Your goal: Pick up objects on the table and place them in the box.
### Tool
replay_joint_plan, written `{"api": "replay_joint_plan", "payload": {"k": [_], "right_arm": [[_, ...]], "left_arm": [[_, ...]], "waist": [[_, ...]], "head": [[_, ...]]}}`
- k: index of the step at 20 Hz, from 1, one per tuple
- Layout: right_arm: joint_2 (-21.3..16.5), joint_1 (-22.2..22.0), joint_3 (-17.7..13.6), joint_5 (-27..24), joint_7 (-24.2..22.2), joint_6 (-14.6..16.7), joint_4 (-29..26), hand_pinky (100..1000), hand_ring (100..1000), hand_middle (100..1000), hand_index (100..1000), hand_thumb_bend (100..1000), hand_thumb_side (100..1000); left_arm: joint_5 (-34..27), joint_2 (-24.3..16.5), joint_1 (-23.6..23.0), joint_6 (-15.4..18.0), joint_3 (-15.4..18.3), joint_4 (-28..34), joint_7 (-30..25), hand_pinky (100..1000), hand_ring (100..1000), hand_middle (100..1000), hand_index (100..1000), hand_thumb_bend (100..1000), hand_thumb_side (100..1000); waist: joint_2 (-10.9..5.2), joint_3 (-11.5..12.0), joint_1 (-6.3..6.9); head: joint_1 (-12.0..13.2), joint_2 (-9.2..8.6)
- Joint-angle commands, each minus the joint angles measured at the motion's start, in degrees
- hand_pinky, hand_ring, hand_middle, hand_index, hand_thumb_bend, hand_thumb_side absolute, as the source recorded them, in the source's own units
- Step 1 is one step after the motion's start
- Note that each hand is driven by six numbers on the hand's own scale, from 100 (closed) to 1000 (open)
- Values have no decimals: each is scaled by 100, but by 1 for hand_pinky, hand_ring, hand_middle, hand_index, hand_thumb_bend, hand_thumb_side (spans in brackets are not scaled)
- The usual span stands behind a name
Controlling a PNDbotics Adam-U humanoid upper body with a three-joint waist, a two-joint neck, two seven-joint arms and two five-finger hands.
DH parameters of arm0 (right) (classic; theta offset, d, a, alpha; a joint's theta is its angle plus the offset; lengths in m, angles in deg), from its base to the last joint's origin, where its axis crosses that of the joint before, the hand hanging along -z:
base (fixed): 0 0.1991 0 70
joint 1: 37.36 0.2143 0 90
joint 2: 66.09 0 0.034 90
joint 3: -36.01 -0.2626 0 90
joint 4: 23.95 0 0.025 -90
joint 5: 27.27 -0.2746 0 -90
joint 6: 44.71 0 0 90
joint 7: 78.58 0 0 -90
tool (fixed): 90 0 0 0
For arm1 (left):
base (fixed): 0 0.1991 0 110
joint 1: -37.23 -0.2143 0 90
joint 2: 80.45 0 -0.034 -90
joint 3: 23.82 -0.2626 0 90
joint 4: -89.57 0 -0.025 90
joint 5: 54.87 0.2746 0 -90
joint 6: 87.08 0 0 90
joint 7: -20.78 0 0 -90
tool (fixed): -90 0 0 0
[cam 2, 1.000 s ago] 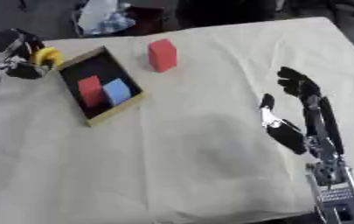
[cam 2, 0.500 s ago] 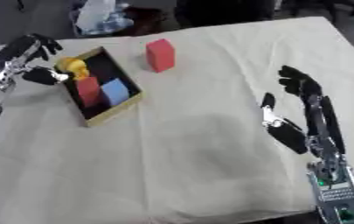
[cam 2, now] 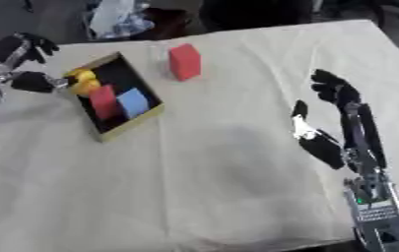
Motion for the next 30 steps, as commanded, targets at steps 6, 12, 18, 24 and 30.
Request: {"api": "replay_joint_plan", "payload": {"k": [6,12,18,24,30], "right_arm": [[-1051,1011,-53,-333,59,-26,232,821,819,812,907,100,146],[-1652,2042,23,-708,7,-43,702,819,818,814,911,100,139],[-1836,3100,72,-1165,-45,-115,1658,814,811,812,907,100,185],[-1704,4153,153,-1380,-273,-184,3362,817,815,817,909,100,256],[-1518,5009,175,-546,-703,-100,5000,832,852,863,930,100,240]], "left_arm": [[-1763,-829,-1280,-589,602,2650,605,680,577,611,732,575,396],[-2780,-658,-2327,-767,1168,4034,1252,678,574,605,712,550,397],[-3250,-230,-3013,-720,1422,4921,1634,671,574,605,712,549,416],[-3250,236,-3461,-745,1587,5486,1666,669,570,602,711,525,429],[-3309,593,-3650,-689,1584,5643,1594,666,565,596,708,512,439]], "waist": [[28,283,-105],[53,609,-173],[70,907,-180],[86,1158,-175],[98,1424,-210]], "head": [[-127,28],[-159,28],[-250,3],[-456,-55],[-677,-119]]}}
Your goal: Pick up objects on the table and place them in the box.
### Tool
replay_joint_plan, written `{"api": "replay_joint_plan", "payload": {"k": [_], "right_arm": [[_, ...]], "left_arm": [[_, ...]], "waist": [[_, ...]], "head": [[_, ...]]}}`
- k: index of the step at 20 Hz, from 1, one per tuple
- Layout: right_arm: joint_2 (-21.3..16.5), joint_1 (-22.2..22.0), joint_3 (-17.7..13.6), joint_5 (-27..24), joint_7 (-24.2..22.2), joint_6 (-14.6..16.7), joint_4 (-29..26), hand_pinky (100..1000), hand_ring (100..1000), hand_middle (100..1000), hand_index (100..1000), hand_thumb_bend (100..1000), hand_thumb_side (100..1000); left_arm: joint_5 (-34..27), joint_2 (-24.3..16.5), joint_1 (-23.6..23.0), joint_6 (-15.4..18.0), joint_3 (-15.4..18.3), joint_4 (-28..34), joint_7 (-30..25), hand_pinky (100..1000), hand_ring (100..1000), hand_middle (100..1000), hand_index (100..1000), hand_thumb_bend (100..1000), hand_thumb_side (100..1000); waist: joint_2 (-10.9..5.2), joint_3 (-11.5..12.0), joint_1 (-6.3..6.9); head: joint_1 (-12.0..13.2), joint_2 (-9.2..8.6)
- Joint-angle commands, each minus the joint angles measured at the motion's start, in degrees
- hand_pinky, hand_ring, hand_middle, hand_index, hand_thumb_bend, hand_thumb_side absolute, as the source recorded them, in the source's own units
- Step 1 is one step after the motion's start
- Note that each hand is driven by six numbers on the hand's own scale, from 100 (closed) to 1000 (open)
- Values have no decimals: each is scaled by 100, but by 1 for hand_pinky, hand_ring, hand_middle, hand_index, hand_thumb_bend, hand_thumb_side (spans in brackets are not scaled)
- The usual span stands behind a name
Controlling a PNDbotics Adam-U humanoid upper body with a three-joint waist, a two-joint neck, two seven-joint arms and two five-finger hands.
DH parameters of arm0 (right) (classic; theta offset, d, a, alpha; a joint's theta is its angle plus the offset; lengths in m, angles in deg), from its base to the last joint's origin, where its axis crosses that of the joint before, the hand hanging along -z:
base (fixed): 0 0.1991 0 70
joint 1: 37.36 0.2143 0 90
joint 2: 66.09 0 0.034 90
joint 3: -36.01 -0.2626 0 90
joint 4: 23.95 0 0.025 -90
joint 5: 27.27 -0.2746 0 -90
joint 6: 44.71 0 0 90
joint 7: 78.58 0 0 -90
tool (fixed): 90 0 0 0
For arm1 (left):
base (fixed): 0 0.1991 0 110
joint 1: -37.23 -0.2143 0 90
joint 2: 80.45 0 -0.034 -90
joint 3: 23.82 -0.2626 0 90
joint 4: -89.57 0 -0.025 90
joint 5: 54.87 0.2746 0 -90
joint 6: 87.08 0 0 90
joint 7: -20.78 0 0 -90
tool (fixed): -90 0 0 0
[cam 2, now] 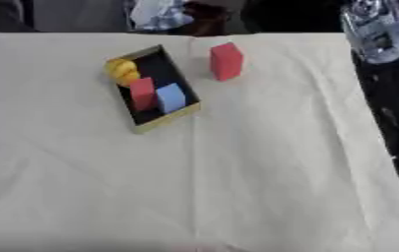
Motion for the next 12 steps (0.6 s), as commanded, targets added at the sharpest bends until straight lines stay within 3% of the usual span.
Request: {"api": "replay_joint_plan", "payload": {"k": [1,5,8,12], "right_arm": [[-26,405,31,750,-232,117,675,836,859,872,935,100,235],[82,727,-42,2148,-488,299,1382,853,891,920,962,139,228],[160,853,-86,3177,-680,366,1769,865,914,955,982,260,237],[251,950,-200,4135,-887,377,2169,876,931,970,994,320,260]], "left_arm": [[-101,82,-29,39,63,140,-46,666,565,596,708,510,440],[-182,257,-80,16,19,86,-142,665,562,593,707,507,449],[-185,368,-88,-2,-24,30,-239,666,562,593,707,505,459],[-169,483,-80,-15,-75,-30,-370,667,561,592,707,501,471]], "waist": [[1,82,-107],[3,261,-149],[8,358,-172],[13,455,-196]], "head": [[-131,-89],[-290,-136],[-380,-171],[-478,-210]]}}
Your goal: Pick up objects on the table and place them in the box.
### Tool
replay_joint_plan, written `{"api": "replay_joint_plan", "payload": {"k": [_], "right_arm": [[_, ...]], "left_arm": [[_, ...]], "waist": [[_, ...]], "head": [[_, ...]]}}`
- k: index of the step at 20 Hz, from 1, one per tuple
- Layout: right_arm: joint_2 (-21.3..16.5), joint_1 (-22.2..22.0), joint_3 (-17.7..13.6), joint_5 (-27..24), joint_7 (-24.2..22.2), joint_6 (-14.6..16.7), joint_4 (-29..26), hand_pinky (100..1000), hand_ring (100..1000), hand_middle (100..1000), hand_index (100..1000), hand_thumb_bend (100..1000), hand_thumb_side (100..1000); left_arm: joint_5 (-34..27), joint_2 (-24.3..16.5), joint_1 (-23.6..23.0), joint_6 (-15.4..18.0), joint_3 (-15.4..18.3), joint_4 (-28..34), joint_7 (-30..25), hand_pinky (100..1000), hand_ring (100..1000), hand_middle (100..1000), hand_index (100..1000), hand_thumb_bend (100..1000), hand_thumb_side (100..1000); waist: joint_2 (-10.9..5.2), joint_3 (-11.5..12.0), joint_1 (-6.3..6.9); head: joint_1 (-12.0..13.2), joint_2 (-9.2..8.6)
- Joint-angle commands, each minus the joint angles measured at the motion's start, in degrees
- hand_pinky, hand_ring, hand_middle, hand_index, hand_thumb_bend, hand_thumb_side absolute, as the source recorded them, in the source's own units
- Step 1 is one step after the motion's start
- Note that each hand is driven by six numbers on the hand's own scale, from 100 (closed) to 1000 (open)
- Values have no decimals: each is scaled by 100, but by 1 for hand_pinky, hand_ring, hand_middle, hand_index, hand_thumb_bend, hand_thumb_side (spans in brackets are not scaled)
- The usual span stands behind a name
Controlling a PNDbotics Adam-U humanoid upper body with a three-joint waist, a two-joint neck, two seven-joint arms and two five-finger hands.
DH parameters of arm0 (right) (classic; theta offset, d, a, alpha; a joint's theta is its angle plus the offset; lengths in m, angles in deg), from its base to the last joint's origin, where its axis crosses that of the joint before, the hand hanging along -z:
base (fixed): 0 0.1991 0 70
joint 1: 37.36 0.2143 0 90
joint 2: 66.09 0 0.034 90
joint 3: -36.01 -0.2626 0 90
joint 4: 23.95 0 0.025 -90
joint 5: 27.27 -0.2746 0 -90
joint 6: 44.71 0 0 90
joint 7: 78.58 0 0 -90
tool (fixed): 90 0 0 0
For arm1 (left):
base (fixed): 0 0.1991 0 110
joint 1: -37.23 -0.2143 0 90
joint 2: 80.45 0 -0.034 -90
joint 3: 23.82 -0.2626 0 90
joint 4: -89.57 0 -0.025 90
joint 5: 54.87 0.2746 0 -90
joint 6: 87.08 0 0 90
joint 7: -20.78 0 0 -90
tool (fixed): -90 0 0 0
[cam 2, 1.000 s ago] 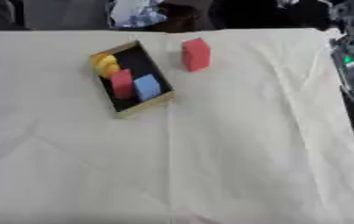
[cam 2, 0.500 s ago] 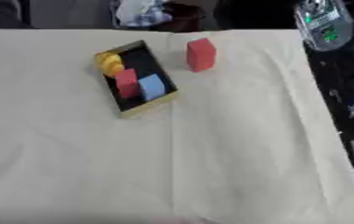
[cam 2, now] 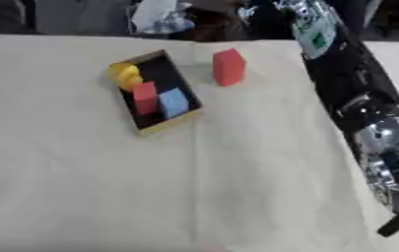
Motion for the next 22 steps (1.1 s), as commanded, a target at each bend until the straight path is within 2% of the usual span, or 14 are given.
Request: {"api": "replay_joint_plan", "payload": {"k": [1,7,10,16,22], "right_arm": [[-44,187,-105,672,-154,13,223,879,936,973,997,333,263],[-19,209,-95,1486,-703,128,536,896,958,988,1000,409,251],[-10,203,-117,1754,-1022,215,608,899,961,987,1000,418,264],[15,212,-127,1899,-1430,340,569,900,960,985,1000,421,259],[82,181,-133,1988,-1436,353,554,898,957,979,1000,406,256]], "left_arm": [[18,2,45,-1,-22,18,-112,667,561,592,707,501,472],[69,80,28,-8,-35,4,-237,667,560,591,707,497,486],[78,114,19,-14,-40,-2,-290,668,560,590,708,496,493],[100,140,5,-10,-45,-8,-383,668,558,588,708,493,498],[109,162,3,9,-66,-7,-450,668,557,587,708,492,502]], "waist": [[8,40,-78],[17,109,-87],[19,103,-87],[13,68,-86],[31,119,-79]], "head": [[-85,-94],[-145,-100],[-154,-91],[-177,-71],[-234,-99]]}}
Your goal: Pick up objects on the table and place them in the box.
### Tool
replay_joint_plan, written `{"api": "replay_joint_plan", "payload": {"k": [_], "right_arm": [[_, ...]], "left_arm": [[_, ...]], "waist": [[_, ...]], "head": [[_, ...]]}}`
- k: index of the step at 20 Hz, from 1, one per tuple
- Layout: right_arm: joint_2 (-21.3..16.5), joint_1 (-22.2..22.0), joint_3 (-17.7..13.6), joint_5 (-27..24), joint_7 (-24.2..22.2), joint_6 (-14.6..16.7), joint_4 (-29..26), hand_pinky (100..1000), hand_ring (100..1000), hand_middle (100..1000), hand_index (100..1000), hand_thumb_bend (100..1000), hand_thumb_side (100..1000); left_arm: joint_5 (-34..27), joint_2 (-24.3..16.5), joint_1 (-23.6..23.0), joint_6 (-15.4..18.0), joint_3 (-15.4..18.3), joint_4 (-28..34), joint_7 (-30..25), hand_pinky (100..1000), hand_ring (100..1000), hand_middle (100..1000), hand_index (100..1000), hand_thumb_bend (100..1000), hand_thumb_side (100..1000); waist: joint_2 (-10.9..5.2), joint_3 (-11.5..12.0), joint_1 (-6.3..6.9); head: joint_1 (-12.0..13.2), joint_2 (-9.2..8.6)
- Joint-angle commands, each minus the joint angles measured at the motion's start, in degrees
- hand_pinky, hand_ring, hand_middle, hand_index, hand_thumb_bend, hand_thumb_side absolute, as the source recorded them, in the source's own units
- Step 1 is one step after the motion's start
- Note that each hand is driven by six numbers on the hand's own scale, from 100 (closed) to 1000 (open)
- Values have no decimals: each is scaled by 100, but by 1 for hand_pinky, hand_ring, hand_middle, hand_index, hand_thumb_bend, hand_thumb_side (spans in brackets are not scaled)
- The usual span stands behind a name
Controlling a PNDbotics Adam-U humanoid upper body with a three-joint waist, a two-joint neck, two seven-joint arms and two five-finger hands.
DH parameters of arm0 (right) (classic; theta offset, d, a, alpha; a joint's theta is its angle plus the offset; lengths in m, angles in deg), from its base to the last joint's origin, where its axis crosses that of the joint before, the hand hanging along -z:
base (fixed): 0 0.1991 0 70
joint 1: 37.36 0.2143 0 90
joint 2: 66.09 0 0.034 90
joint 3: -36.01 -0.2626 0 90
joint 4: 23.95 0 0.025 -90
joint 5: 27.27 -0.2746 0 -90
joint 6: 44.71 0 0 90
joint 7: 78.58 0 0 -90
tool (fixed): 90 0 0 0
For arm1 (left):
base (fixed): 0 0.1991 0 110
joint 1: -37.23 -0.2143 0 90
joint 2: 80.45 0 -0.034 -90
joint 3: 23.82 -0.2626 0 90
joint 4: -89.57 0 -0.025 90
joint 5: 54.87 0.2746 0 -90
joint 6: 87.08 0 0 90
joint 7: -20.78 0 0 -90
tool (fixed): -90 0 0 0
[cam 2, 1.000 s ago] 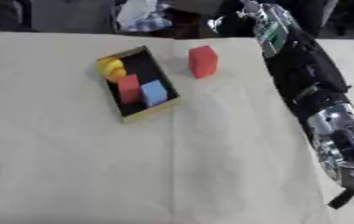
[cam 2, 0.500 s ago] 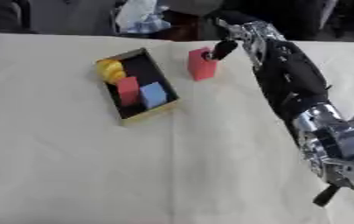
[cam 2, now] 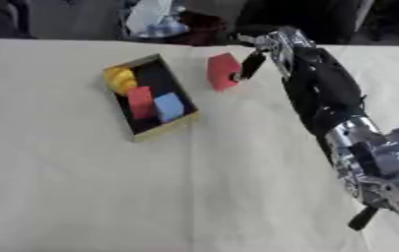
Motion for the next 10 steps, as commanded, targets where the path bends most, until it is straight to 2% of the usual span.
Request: {"api": "replay_joint_plan", "payload": {"k": [1,10], "right_arm": [[-61,136,-25,88,7,20,-95,898,956,978,998,395,253],[-11,58,-13,325,61,-10,8,898,953,975,964,365,232]], "left_arm": [[28,-40,26,11,-5,58,-35,668,557,587,709,491,502],[28,-7,39,15,-20,60,-68,669,557,587,709,488,505]], "waist": [[11,19,-62],[47,103,-77]], "head": [[-33,-57],[-99,-75]]}}
